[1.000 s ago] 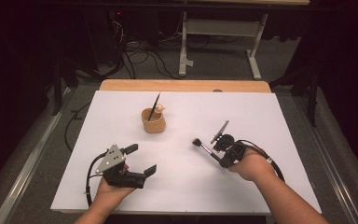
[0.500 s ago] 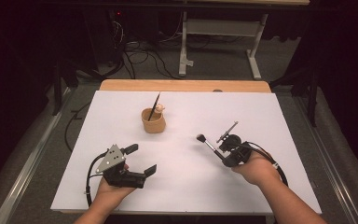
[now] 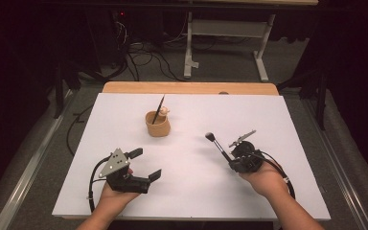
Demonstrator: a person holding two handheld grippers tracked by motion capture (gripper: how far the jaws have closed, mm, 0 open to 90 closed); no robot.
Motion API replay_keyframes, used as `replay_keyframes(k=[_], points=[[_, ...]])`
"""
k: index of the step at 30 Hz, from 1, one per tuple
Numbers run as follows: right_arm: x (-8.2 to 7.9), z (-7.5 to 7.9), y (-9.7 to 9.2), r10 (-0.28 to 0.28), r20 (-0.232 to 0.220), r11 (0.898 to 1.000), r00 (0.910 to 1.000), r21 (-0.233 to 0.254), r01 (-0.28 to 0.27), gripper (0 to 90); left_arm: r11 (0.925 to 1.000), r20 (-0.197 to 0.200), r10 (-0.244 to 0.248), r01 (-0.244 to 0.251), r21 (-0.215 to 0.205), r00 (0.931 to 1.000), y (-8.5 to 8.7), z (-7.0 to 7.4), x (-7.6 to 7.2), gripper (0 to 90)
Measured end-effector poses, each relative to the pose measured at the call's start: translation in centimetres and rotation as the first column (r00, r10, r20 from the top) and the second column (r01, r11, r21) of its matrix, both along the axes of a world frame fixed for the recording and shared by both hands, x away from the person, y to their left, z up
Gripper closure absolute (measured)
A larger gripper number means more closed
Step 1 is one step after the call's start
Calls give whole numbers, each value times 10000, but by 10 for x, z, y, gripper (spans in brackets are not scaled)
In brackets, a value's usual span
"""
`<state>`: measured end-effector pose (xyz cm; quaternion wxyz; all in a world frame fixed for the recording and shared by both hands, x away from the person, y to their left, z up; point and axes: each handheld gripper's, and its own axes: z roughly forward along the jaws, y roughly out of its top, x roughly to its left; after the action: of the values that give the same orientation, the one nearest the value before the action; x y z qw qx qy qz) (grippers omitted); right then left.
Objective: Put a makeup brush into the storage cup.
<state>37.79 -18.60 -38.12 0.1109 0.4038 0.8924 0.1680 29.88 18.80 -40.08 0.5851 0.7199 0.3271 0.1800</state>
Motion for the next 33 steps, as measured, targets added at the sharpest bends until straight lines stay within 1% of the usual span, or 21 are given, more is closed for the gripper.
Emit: replay_keyframes(k=[3,4,5,6,7,8,9,10,14,15,16,18,20,21,22,23,26,27,29,31,33], points=[[-2,-3,-3,-106,205,9994,9997,338,99,815,10000,-28,-6,6,-26,10000,0,0,0,13],[-3,-4,-4,-100,307,9993,9995,371,89,816,10000,-39,0,0,-16,10000,0,-1,1,13],[-4,-5,-6,-111,469,9987,9988,509,87,816,10000,-69,16,-17,-34,10000,1,-1,1,13],[-4,-5,-6,-111,469,9987,9988,509,87,816,10000,-69,16,-17,-34,10000,1,-1,1,13],[-5,-5,-8,-141,624,9962,9980,862,87,816,10000,-81,26,-26,-26,10000,1,-1,1,13],[-5,-6,-9,-191,703,9952,9973,968,123,816,10000,-99,28,-29,-25,9999,1,-2,2,13],[-5,-6,-9,-191,703,9952,9973,968,123,816,10000,-110,42,-43,-22,9999,1,-2,2,13],[-5,-7,-11,-251,829,9925,9962,1213,149,816,10000,-122,48,-49,-29,9999,1,-2,2,13],[-6,-9,-12,-323,997,9899,9945,1409,181,815,10000,-116,63,-63,-51,9999,2,-2,2,13],[-6,-10,-12,-334,1178,9884,9925,1512,153,816,10000,-118,59,-59,-56,9999,2,-2,2,13],[-6,-10,-12,-334,1178,9884,9925,1512,153,816,10000,-120,64,-65,-62,9999,2,-2,2,13],[-8,-12,-12,-300,1348,9893,9904,1453,102,816,9999,-118,82,-83,-60,9999,2,-2,2,13],[-9,-15,-12,-332,1615,9871,9863,1602,70,816,9999,-118,93,-94,-63,9999,2,-2,2,13],[-9,-15,-12,-332,1615,9871,9863,1602,70,816,9999,-100,119,-120,-66,9999,2,-2,2,13],[-10,-16,-13,-327,1704,9857,9848,1684,35,816,9999,-106,117,-118,-78,9999,2,-2,2,13],[-11,-17,-14,-381,1831,9823,9824,1872,32,815,9999,-109,111,-112,-72,9999,2,-2,2,13],[-11,-18,-15,-379,1938,9810,9803,1941,-4,815,9998,-130,135,-137,-114,9998,2,-3,2,13],[-10,-19,-17,-449,2056,9788,9776,2050,19,816,9999,-134,141,-142,-98,9998,2,-3,2,13],[-10,-20,-17,-457,2109,9773,9764,2118,0,815,9999,-137,149,-150,-63,9998,2,-4,3,13],[-10,-20,-18,-530,2255,9718,9728,2358,-17,815,9999,-152,164,-164,-10,9997,2,-5,4,13],[-10,-21,-18,-485,2380,9700,9700,2429,-111,815,9998,-169,194,-193,12,9997,2,-5,4,13]])
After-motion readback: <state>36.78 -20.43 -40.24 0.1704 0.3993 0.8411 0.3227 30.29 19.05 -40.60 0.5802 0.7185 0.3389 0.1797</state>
